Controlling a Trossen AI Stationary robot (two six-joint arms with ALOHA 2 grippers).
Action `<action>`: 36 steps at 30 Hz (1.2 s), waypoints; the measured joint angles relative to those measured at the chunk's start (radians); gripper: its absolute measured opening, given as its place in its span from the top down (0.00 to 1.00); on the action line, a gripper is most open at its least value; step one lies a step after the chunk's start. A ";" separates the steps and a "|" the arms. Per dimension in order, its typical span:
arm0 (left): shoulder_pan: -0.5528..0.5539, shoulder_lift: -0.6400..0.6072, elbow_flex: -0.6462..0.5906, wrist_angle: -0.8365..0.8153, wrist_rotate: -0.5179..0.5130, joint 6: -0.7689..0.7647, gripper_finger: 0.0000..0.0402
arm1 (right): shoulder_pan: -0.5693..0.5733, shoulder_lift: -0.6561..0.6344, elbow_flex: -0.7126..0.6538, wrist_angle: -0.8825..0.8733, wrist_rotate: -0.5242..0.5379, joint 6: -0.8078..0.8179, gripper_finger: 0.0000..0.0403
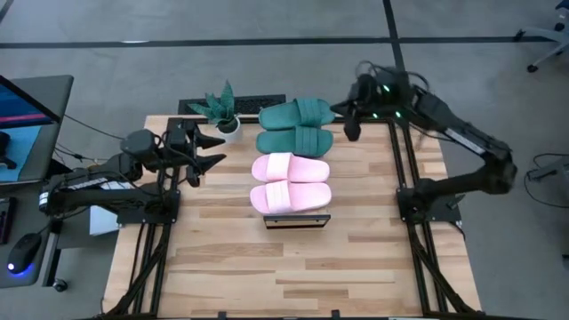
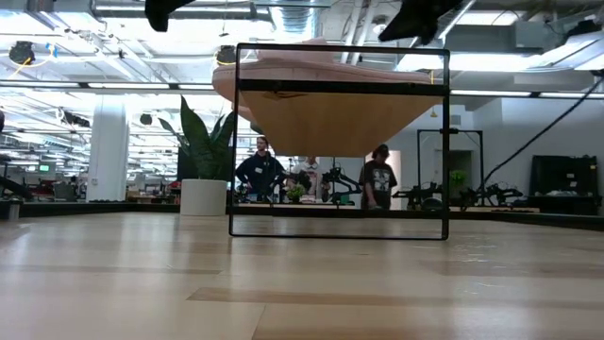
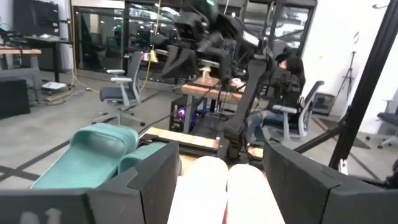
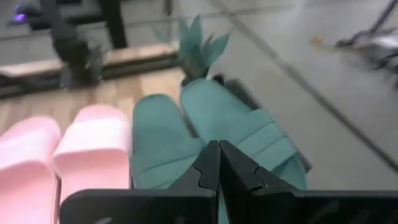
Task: Pick and place slides into the shelf
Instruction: Adjust the slippers on the shelf
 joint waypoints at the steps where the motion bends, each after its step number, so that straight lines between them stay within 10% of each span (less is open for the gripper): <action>1: 0.000 0.000 0.000 -0.009 0.001 0.008 0.45 | -0.019 0.038 0.039 -0.030 -0.037 -0.012 1.00; 17: 0.000 0.000 0.000 -0.139 -0.033 0.033 0.45 | -0.148 0.374 0.562 -0.706 -0.270 -0.196 1.00; 36: 0.000 0.000 0.000 -0.139 -0.114 0.056 0.45 | 0.161 0.402 0.541 -0.765 -0.315 0.129 1.00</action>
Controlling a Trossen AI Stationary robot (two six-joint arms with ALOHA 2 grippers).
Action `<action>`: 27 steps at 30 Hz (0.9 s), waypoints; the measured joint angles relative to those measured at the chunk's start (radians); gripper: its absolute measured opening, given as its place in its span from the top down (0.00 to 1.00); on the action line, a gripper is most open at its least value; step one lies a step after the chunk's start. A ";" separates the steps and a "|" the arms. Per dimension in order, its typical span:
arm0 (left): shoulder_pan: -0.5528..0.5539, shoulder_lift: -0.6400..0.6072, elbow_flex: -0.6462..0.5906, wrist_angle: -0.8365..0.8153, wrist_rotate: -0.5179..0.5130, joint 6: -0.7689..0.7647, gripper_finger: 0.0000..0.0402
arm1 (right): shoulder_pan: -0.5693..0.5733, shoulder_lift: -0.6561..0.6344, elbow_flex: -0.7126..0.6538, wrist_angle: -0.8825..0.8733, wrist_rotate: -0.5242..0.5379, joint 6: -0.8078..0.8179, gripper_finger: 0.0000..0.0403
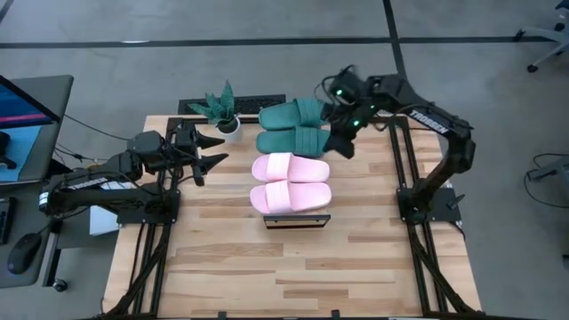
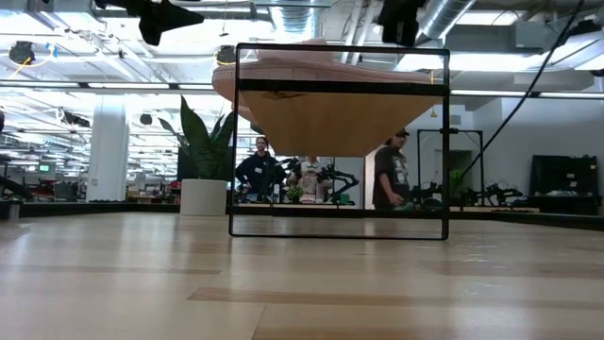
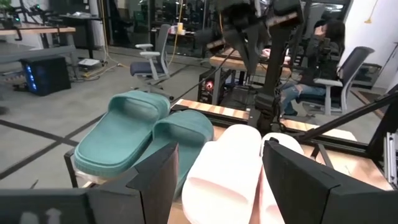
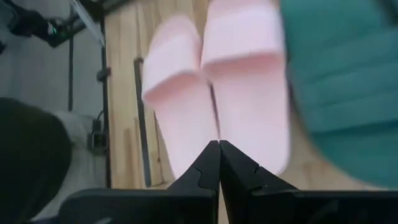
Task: Pick and place slides into the shelf
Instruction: Adjust the slippers on the shelf
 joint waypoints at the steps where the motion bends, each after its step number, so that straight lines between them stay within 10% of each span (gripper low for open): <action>1: 0.000 0.000 0.000 -0.001 0.000 0.006 0.45 | 0.010 0.009 0.000 -0.016 0.000 0.011 1.00; 15: 0.000 -0.024 0.000 -0.005 0.022 0.096 0.45 | 0.048 -0.008 -0.035 -0.165 0.034 -0.021 1.00; 27: 0.000 -0.115 0.001 -0.027 0.029 0.098 0.45 | 0.028 -0.286 -0.487 0.306 0.059 0.108 1.00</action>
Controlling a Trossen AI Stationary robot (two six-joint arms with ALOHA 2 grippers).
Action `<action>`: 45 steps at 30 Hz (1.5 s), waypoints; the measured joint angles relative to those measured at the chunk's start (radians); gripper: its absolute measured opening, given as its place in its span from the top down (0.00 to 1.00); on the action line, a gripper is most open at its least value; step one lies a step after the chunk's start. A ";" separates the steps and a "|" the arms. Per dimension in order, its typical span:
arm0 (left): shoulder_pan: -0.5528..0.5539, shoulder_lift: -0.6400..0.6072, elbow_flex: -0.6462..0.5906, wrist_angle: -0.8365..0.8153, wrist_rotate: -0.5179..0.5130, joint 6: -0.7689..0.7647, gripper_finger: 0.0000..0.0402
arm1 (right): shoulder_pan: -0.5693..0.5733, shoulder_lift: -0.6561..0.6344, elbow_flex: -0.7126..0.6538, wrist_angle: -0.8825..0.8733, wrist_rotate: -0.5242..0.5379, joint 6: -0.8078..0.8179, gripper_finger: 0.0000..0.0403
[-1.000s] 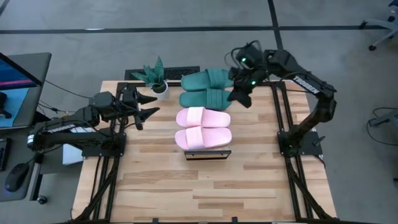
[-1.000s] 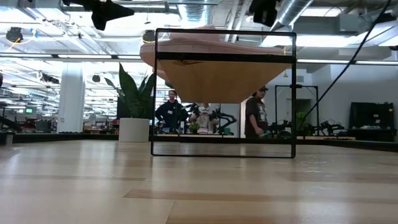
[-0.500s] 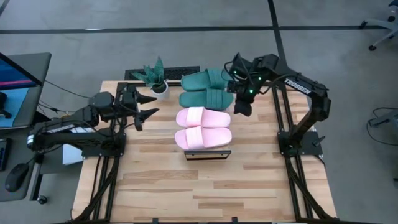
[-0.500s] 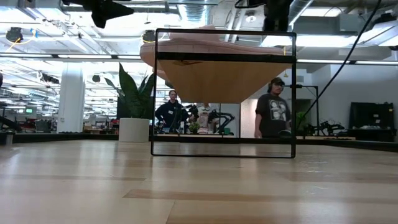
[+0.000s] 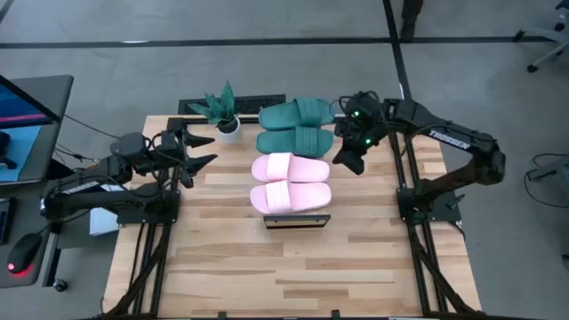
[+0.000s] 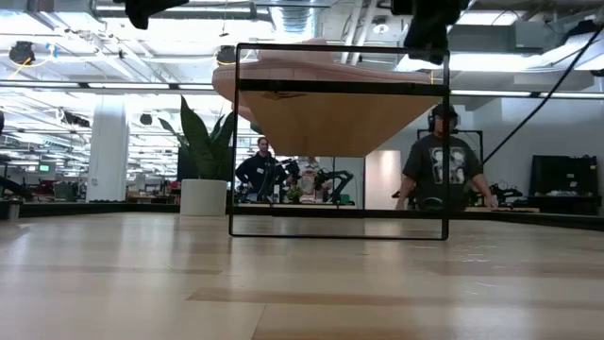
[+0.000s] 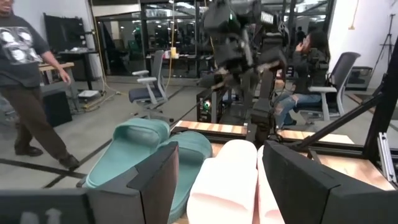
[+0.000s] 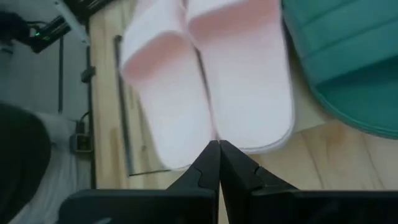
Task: Pick and place slides into the shelf
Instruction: Adjust the slippers on the shelf
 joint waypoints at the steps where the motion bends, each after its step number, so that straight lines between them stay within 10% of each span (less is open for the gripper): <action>1: 0.000 -0.004 0.000 0.000 0.000 -0.002 0.45 | -0.001 -0.010 -0.034 0.034 0.004 0.010 1.00; 14: 0.000 -0.010 0.000 -0.035 -0.004 -0.030 0.45 | 0.053 -0.093 -0.266 0.196 0.132 0.154 1.00; 45: 0.000 -0.010 0.000 -0.031 -0.025 -0.029 0.45 | 0.284 -0.004 -0.269 0.206 0.318 0.301 1.00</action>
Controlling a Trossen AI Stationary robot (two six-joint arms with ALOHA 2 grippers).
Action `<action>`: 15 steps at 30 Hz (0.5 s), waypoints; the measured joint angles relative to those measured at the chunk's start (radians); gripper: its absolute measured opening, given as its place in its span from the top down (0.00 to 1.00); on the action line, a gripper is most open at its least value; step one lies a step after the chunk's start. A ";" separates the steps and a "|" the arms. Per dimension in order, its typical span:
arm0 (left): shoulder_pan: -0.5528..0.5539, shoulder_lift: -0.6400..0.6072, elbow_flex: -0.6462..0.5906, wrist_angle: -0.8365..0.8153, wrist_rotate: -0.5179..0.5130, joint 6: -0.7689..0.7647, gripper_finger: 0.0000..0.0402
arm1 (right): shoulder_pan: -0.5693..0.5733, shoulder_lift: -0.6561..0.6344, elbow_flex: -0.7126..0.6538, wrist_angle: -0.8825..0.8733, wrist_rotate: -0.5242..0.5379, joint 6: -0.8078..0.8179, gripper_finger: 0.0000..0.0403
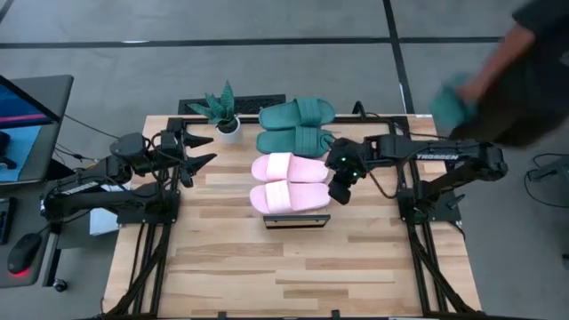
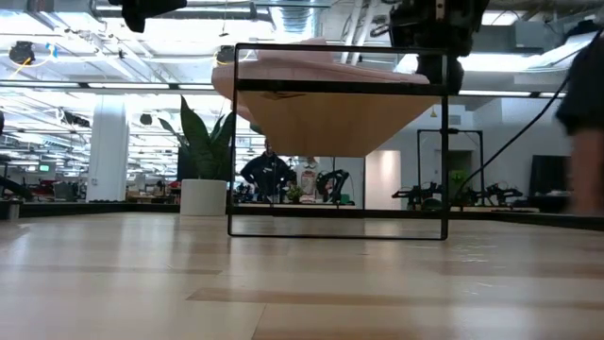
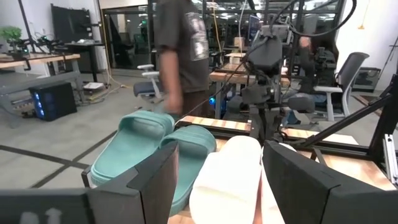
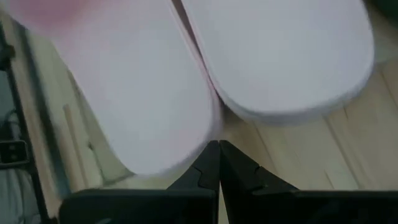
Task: Pick and place slides into the shelf
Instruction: Adjust the slippers on the shelf
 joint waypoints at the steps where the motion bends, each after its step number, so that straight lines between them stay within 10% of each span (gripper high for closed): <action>1: 0.000 0.000 0.000 0.000 0.000 0.000 0.45 | 0.000 0.003 0.000 -0.007 0.000 -0.005 1.00; 15: 0.000 0.000 0.000 -0.016 0.006 -0.008 0.45 | 0.033 0.025 0.002 0.007 -0.005 0.008 1.00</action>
